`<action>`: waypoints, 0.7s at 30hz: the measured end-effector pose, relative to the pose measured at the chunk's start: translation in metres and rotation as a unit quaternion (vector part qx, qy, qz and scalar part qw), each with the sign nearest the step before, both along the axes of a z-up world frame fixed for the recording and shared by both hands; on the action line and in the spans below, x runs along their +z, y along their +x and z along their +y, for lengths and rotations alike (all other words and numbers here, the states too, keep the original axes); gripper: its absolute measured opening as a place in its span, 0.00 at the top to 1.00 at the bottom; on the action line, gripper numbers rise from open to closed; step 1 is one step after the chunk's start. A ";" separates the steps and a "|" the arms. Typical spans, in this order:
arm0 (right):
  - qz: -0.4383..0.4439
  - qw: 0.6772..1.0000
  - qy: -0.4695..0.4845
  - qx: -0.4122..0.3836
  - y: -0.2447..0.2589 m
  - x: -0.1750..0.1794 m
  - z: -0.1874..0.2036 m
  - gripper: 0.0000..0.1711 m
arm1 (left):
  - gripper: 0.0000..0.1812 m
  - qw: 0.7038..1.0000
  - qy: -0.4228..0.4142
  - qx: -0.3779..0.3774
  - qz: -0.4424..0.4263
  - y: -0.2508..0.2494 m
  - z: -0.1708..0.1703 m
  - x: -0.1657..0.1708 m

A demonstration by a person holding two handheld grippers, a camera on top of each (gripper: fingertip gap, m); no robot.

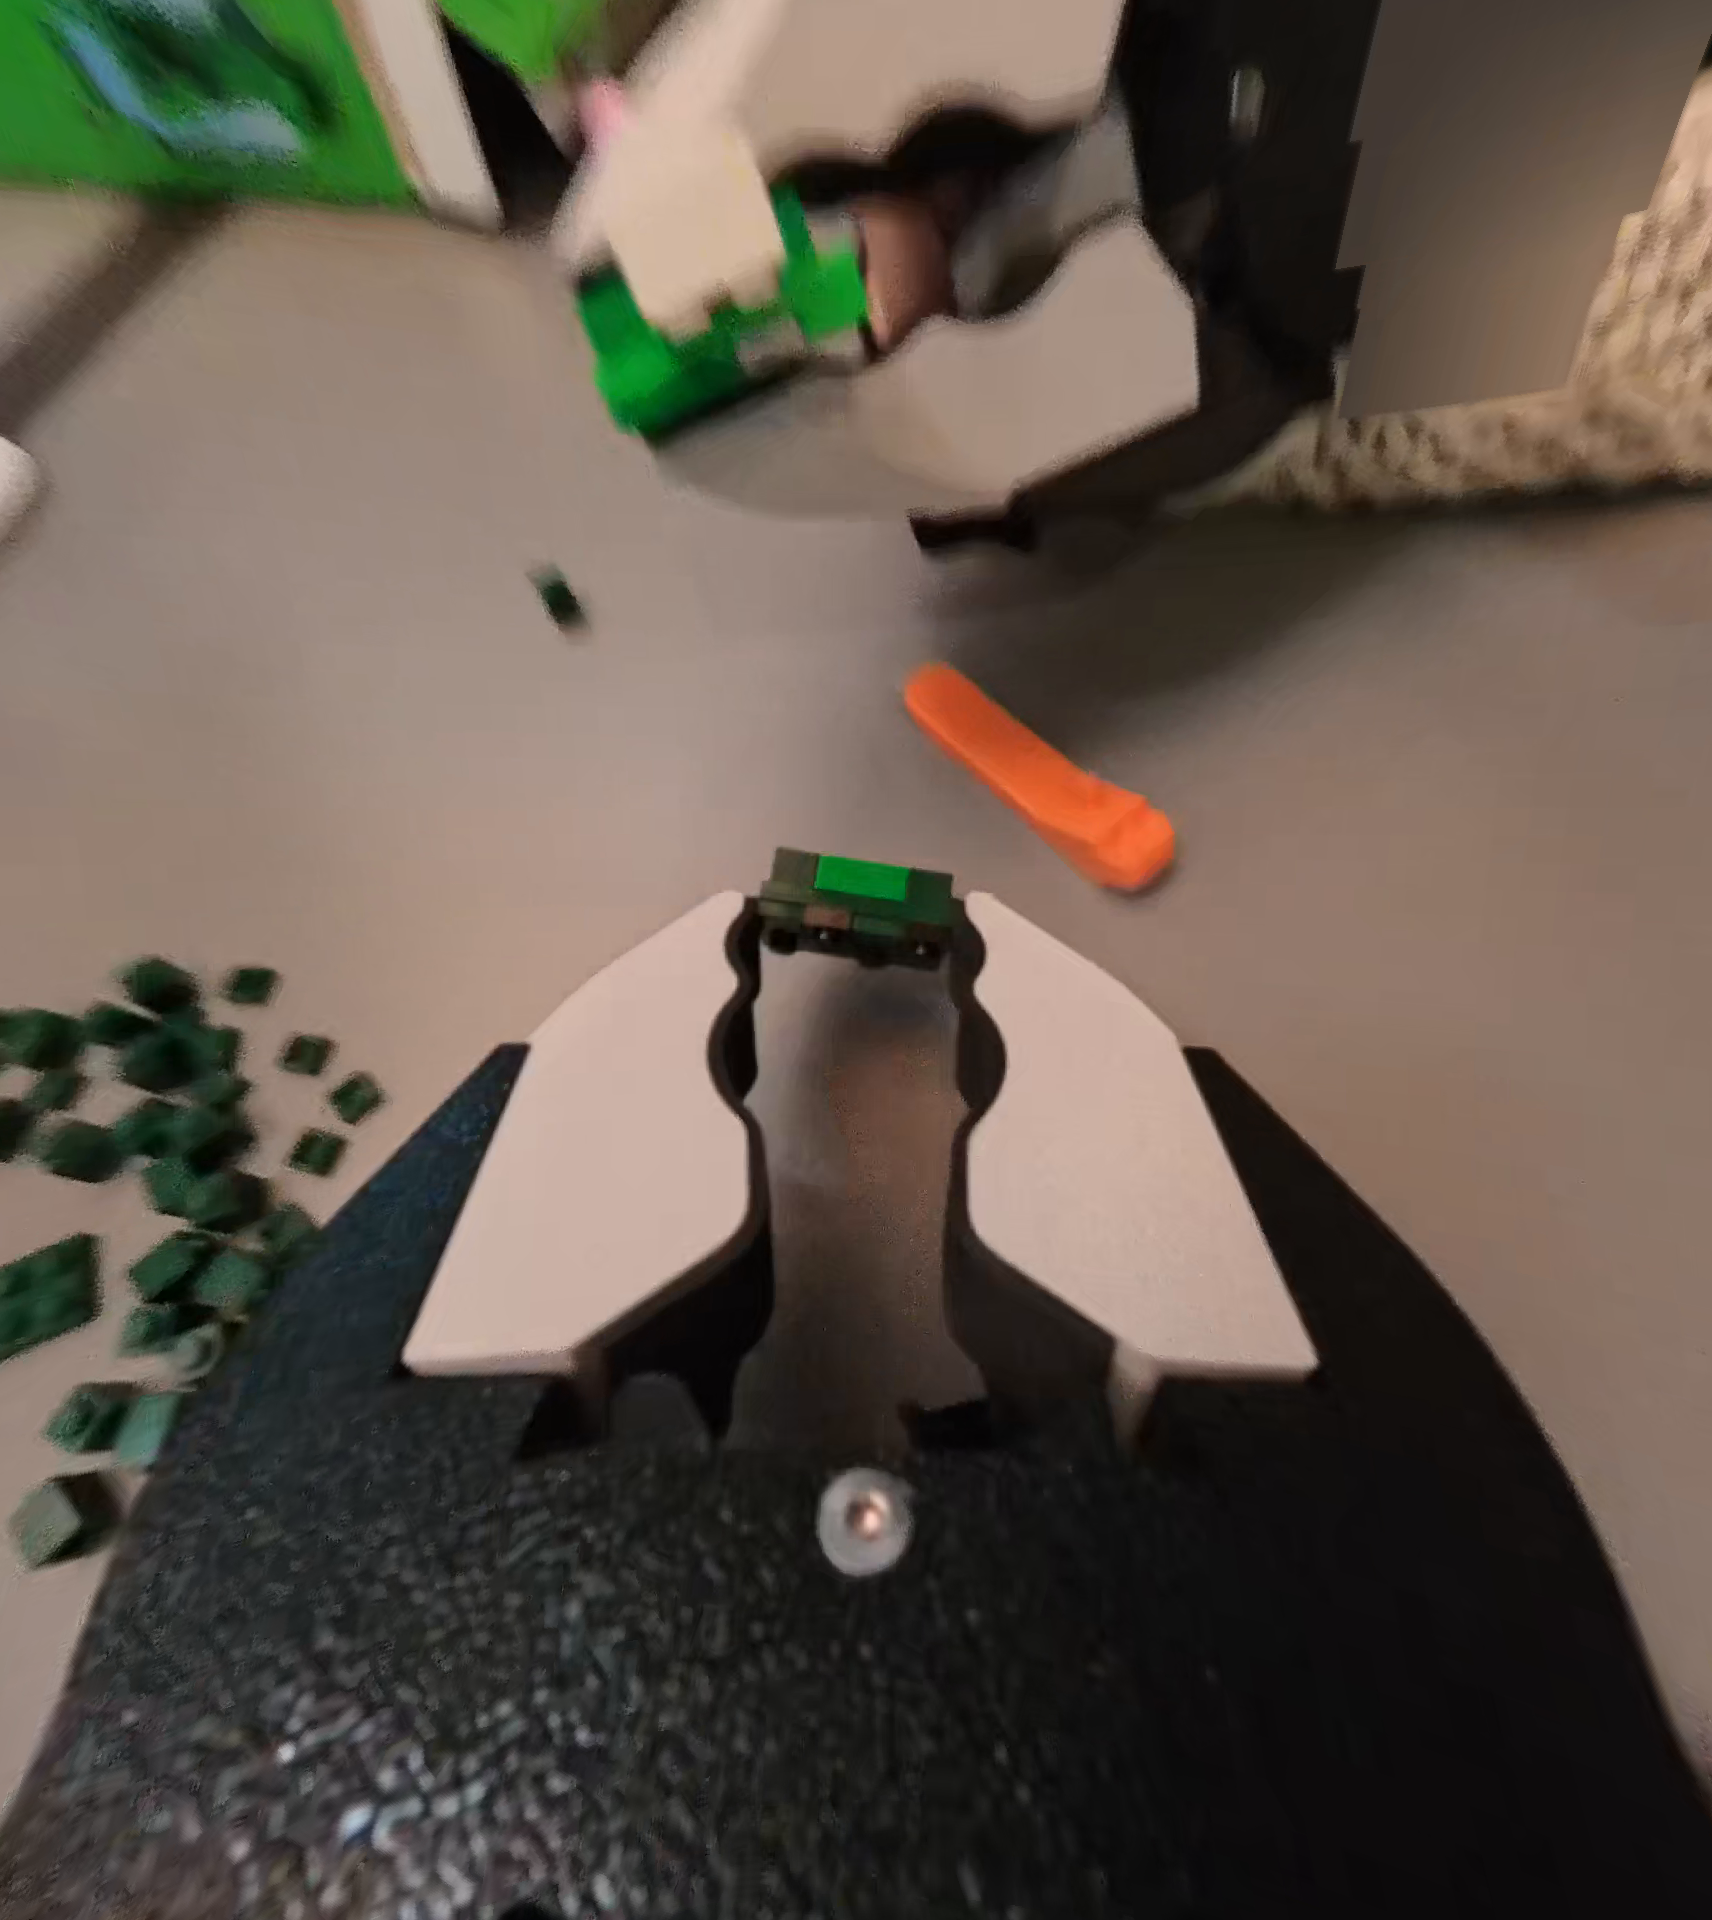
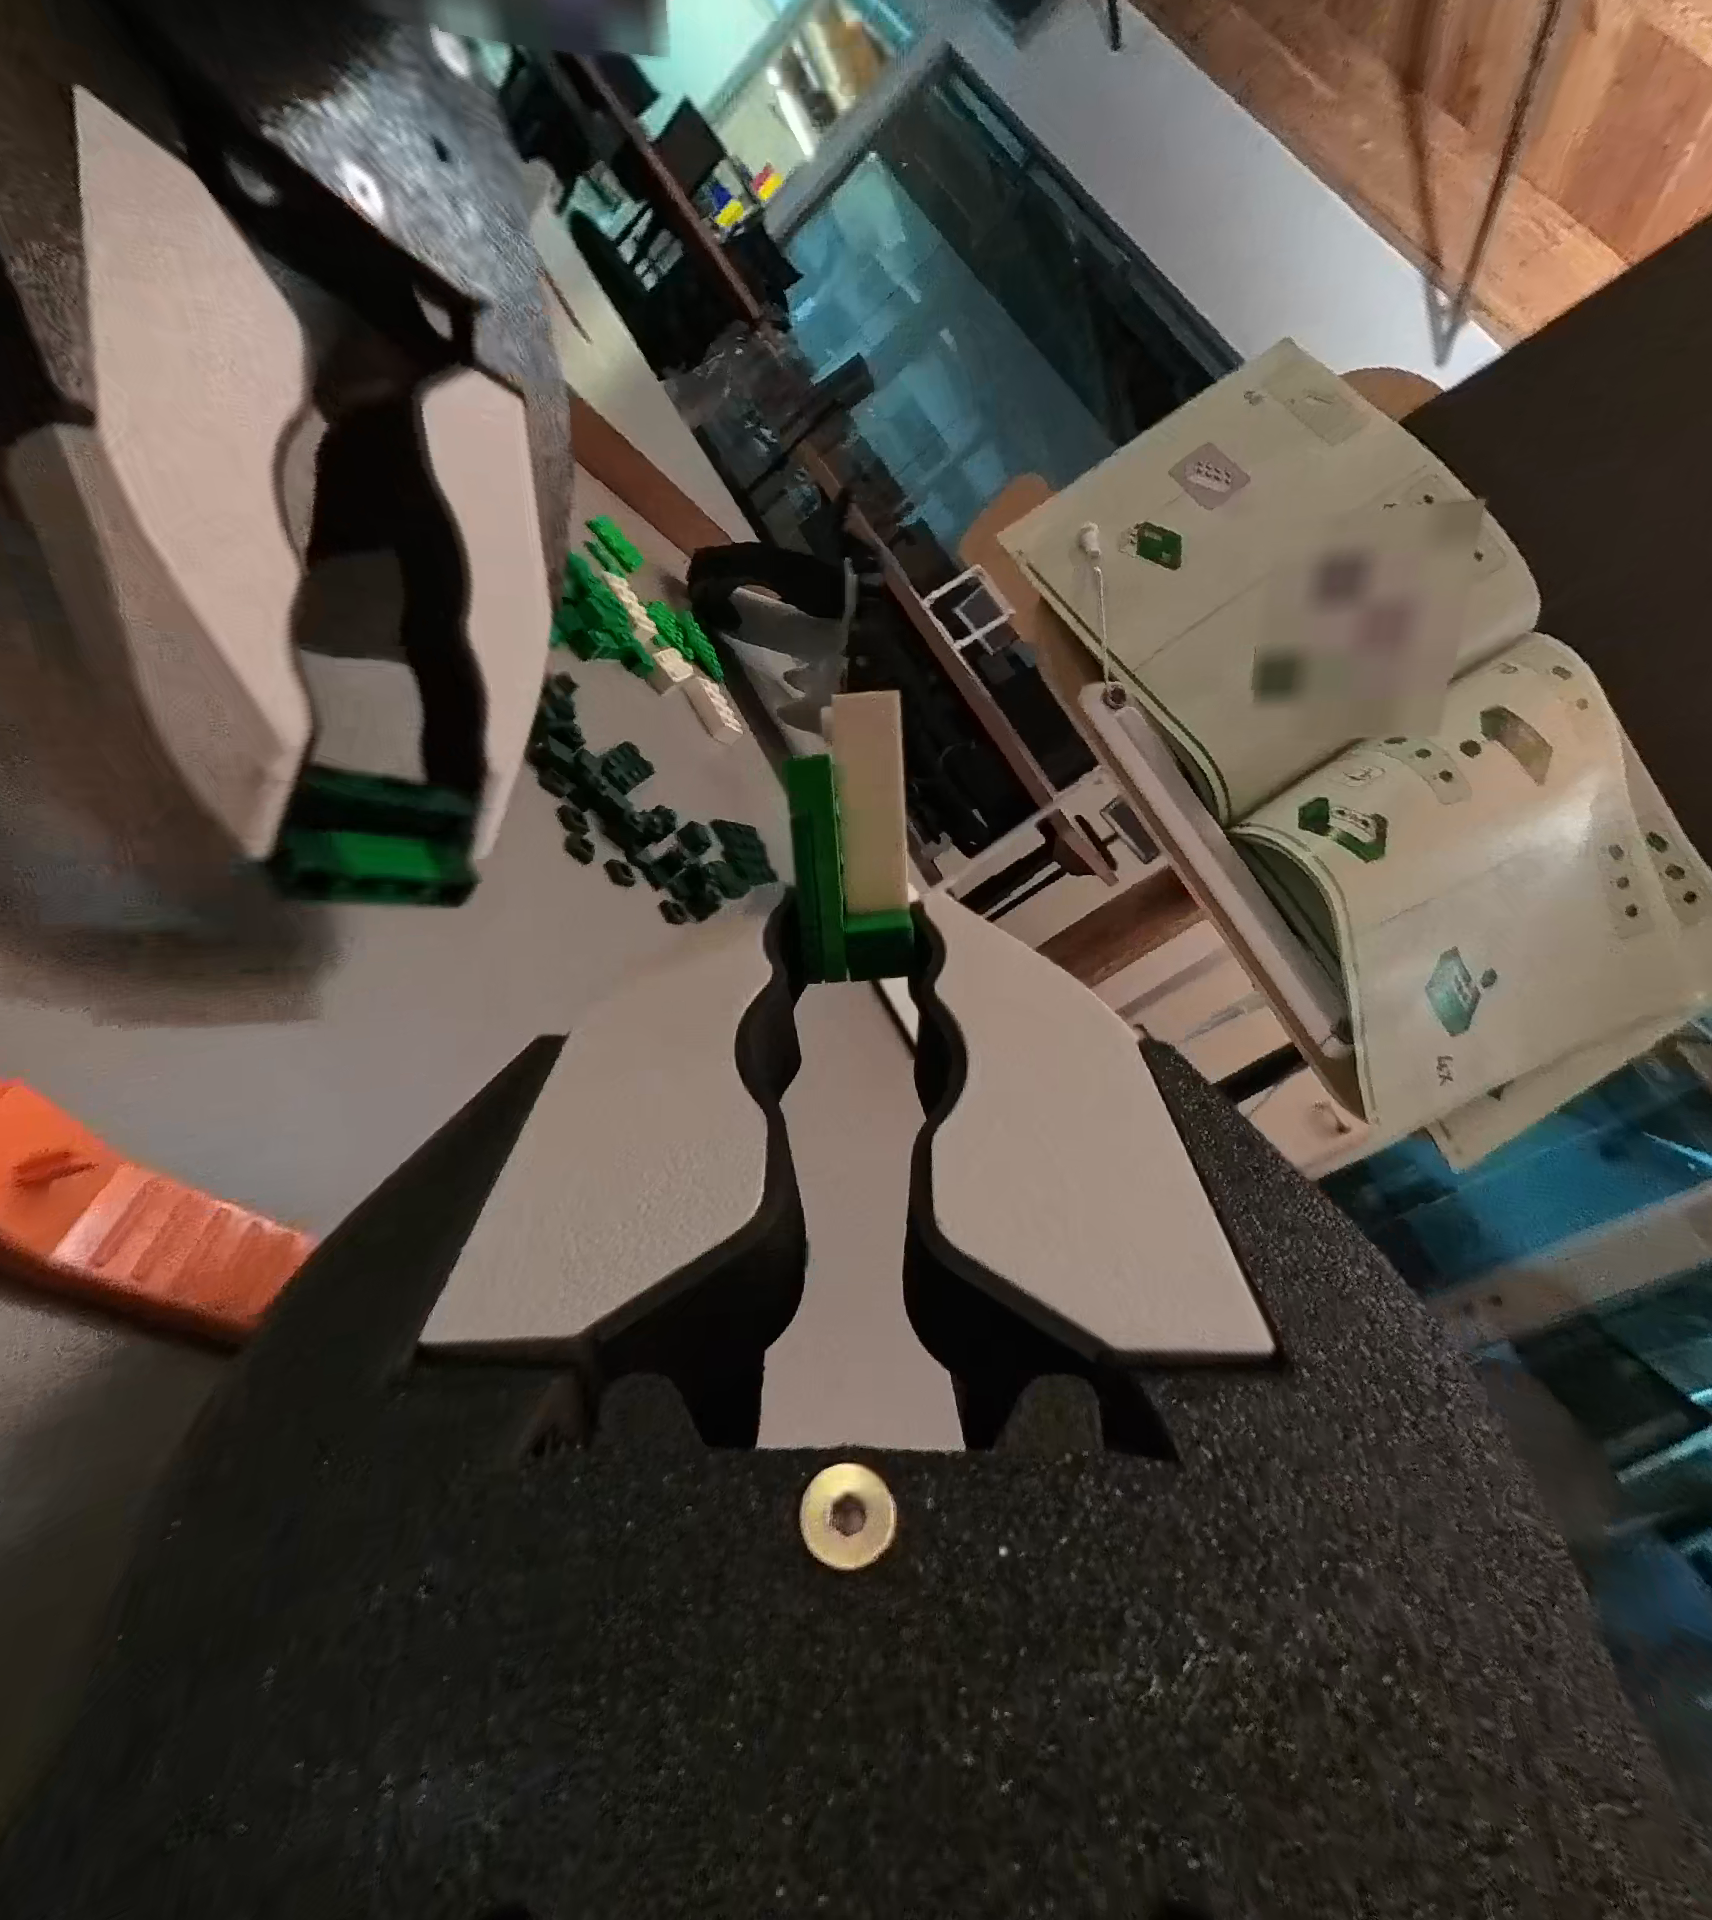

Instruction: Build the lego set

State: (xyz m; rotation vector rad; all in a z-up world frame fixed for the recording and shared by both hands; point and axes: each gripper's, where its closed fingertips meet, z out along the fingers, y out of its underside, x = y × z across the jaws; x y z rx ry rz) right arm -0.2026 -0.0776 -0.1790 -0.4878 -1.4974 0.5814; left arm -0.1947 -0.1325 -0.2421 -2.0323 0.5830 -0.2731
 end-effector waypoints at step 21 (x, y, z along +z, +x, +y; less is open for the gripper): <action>0.020 0.998 -0.040 -0.033 0.000 0.008 0.018 0.90 | 0.81 0.903 0.330 0.121 -0.248 -0.035 0.020 0.101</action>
